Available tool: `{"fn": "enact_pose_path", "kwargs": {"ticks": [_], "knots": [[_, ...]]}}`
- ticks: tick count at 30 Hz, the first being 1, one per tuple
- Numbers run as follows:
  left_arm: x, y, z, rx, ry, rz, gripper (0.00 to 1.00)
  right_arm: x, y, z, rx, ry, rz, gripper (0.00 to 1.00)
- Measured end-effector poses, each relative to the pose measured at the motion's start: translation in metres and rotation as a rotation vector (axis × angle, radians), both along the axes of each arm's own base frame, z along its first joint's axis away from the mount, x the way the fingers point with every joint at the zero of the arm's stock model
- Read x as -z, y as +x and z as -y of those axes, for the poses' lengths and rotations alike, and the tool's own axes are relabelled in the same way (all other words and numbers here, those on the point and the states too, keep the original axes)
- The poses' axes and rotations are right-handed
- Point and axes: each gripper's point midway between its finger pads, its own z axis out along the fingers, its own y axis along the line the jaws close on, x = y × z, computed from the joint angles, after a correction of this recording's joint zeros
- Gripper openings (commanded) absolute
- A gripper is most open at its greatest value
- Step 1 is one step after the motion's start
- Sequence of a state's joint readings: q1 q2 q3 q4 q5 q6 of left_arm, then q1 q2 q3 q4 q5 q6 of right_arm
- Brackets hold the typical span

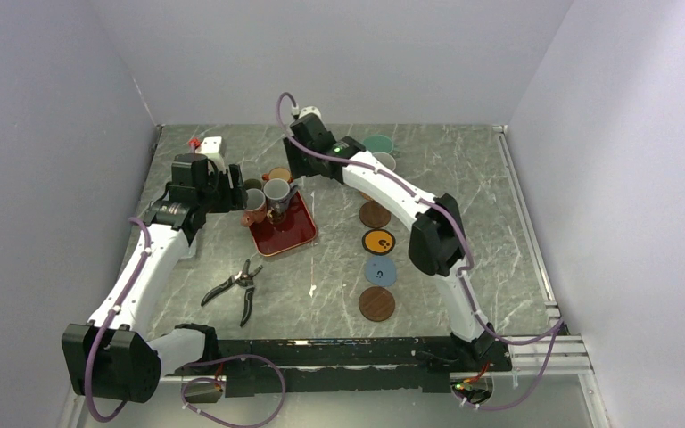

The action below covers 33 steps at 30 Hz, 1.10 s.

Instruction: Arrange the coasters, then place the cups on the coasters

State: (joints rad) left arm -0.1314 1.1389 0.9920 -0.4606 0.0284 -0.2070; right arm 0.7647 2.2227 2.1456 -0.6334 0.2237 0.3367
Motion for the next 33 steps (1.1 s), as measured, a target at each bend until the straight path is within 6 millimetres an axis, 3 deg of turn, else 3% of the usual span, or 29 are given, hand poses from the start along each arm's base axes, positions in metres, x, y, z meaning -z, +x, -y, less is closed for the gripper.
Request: {"fn": "enact_pose_path", "kwargs": {"ticks": [5, 15, 25, 33], "knots": [[-0.002, -0.001, 0.0, 0.0, -0.001, 0.007, 0.71, 0.029, -0.011, -0.018, -0.033, 0.002, -0.059, 0.57], [-0.004, -0.001, 0.0, 0.0, -0.002, 0.011, 0.71, 0.041, -0.012, -0.043, -0.076, 0.047, -0.083, 0.5], [-0.004, -0.001, 0.0, 0.0, -0.002, 0.011, 0.71, 0.072, -0.012, -0.051, -0.085, 0.025, -0.118, 0.42], [-0.004, -0.001, 0.0, 0.001, -0.002, 0.011, 0.71, 0.076, -0.012, -0.049, -0.078, 0.01, -0.122, 0.37]]}}
